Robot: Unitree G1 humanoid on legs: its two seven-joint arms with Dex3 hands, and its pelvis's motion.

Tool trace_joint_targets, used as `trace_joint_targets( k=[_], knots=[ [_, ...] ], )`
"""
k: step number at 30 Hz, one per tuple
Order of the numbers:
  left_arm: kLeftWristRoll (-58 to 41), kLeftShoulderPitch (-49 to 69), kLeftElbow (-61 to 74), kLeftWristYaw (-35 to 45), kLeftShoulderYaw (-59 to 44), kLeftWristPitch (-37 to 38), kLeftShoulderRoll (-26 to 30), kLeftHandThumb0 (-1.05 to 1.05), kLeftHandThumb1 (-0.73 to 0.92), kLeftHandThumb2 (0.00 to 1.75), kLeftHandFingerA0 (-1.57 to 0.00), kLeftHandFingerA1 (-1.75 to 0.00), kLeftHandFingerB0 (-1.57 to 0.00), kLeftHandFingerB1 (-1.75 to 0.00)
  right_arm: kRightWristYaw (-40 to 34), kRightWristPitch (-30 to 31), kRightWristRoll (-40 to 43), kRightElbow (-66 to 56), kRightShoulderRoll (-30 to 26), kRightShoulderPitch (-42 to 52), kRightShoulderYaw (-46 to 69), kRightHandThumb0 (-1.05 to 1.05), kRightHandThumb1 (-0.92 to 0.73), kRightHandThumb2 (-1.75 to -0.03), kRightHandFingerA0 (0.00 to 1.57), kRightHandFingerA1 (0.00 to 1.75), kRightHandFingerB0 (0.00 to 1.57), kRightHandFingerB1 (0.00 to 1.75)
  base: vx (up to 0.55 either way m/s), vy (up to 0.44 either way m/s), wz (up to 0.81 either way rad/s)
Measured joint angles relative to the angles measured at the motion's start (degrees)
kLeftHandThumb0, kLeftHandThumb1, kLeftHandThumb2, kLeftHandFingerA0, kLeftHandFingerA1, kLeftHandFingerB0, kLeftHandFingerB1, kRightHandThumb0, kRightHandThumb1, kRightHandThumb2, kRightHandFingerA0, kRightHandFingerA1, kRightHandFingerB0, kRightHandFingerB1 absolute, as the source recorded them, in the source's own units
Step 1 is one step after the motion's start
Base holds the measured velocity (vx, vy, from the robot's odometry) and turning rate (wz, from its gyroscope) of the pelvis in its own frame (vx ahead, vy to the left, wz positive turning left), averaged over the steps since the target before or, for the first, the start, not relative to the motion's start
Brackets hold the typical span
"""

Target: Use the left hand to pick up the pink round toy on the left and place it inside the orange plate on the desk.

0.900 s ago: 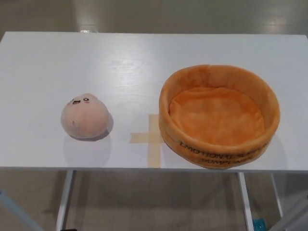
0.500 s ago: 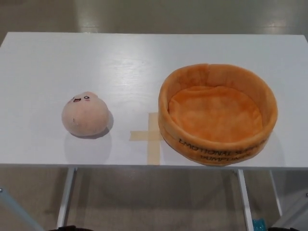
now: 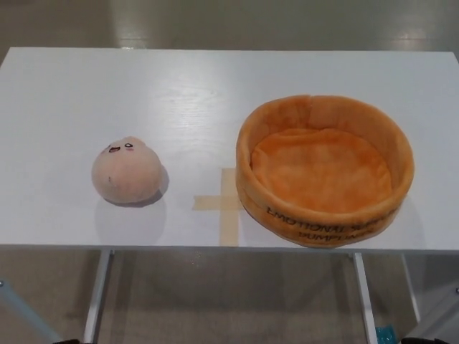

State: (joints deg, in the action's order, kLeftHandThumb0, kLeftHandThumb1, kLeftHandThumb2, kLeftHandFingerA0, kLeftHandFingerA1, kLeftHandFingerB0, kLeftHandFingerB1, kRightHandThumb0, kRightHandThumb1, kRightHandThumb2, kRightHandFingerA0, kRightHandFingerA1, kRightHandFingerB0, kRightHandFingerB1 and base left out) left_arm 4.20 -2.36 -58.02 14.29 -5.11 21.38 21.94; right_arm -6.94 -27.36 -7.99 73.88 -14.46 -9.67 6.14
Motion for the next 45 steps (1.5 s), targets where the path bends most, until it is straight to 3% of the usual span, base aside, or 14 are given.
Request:
trace_joint_targets(
  k=[5,15,23,28,29,36,38,39,45],
  knots=[
    [-1.45,2.45,1.38,3.26,-1.66,1.06,2.92,-0.84,0.3,0.66,-0.75,-0.5,-0.58,-0.55,-0.08,-0.06,-0.02,0.07,-0.06,-0.01,-0.02,-0.4,-0.57,-0.58,0.75,0.62,0.65,0.45,0.0,0.0,0.0],
    [-4.98,5.65,6.37,12.5,-5.22,1.8,12.19,-0.8,0.29,0.64,-0.73,-0.46,-0.59,-0.52,-0.06,-0.14,-0.01,0.09,-0.06,-0.06,0.26,-0.4,-0.58,-0.58,0.75,0.62,0.64,0.45,0.0,0.0,0.0],
    [-8.14,6.5,9.98,20.26,-8.68,-0.29,20.07,-0.75,0.22,0.57,-0.82,-0.43,-0.77,-0.48,-0.05,-0.14,-0.01,0.08,-0.06,-0.19,0.38,-0.39,-0.58,-0.58,0.73,0.59,0.64,0.46,0.0,0.0,0.0],
    [-10.1,5.63,8.64,25.04,-10.74,-1.29,24.47,-0.73,0.28,0.61,-0.75,-0.46,-0.75,-0.5,-0.05,-0.14,-0.02,0.08,-0.05,-0.19,0.4,-0.39,-0.58,-0.58,0.72,0.58,0.65,0.46,0.0,0.0,0.0],
    [-10.39,5.44,8.15,26.13,-11.18,-1.29,25.36,-0.77,0.3,0.62,-0.81,-0.46,-0.75,-0.5,-0.05,-0.14,-0.02,0.08,-0.06,-0.19,0.42,-0.39,-0.58,-0.58,0.74,0.59,0.64,0.45,0.0,0.0,0.0],
    [-12.31,4.83,5.11,32.74,-13.31,-1.14,30.23,-0.72,0.27,0.59,-0.83,-0.45,-0.79,-0.48,-0.03,-0.14,0.0,0.08,-0.05,-0.31,0.52,-0.38,-0.57,-0.58,0.74,0.61,0.64,0.45,0.0,0.0,0.0],
    [-12.65,4.78,4.72,34.25,-13.86,-1.14,31.21,-0.74,0.3,0.61,-0.84,-0.46,-0.79,-0.49,-0.01,-0.14,-0.01,0.08,-0.05,-0.38,0.54,-0.39,-0.57,-0.58,0.76,0.63,0.65,0.46,0.0,0.0,0.0],
    [-12.88,4.77,4.59,35.13,-14.16,-1.14,31.72,-0.71,0.37,0.53,-0.86,-0.47,-0.77,-0.48,-0.01,-0.14,0.0,0.08,-0.05,-0.42,0.56,-0.4,-0.57,-0.58,0.75,0.63,0.65,0.46,0.0,0.0,0.0],
    [-14.69,5.23,5.26,41.25,-16.68,-1.15,34.99,-0.66,0.38,0.53,-0.86,-0.48,-0.74,-0.47,-0.01,-0.13,-0.03,0.08,-0.05,-0.76,0.57,-0.39,-0.58,-0.58,0.75,0.62,0.64,0.45,0.0,0.0,0.0]
  ],
)
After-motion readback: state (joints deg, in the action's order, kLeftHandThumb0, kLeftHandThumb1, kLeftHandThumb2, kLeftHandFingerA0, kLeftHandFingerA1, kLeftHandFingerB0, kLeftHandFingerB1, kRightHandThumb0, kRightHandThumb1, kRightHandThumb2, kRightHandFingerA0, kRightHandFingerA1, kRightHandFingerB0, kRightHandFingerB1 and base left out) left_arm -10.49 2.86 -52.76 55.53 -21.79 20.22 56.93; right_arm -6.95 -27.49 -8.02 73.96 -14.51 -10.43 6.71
